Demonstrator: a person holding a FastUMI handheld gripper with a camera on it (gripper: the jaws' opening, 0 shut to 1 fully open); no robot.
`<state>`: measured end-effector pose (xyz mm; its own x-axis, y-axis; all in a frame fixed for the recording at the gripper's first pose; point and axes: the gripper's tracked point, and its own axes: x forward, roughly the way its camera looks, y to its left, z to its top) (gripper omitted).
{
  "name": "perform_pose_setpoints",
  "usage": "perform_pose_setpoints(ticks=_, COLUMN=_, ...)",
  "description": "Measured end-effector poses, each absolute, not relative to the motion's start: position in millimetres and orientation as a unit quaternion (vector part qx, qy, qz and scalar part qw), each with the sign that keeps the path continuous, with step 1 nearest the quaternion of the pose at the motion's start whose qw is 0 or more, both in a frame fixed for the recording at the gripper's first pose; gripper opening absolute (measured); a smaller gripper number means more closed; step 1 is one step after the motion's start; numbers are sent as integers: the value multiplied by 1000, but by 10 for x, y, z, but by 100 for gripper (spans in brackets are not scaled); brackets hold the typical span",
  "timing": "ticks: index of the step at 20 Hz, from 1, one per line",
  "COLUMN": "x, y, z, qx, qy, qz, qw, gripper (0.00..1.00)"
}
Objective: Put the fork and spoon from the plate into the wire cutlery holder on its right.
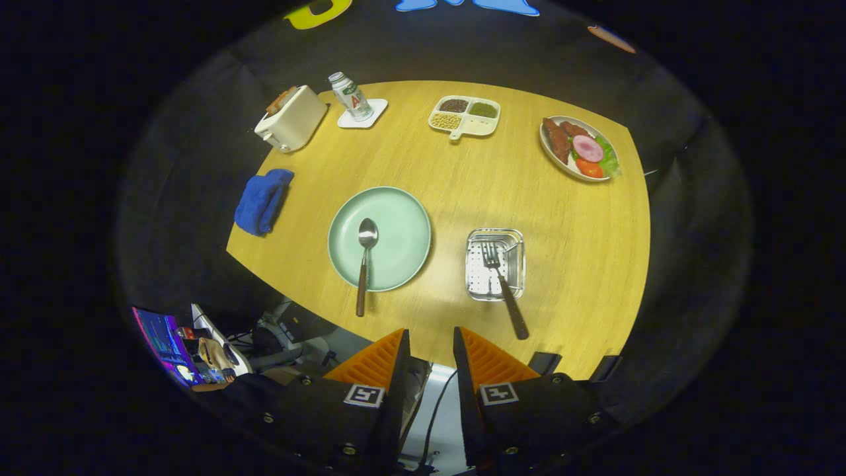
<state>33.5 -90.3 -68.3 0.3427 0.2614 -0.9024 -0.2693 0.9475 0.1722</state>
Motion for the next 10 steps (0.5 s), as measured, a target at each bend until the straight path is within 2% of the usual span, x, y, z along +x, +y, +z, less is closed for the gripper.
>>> perform_pose_setpoints(ticks=10, x=291, y=-2, z=-1335, qx=-3, qy=587, qz=204, qw=784, gripper=38)
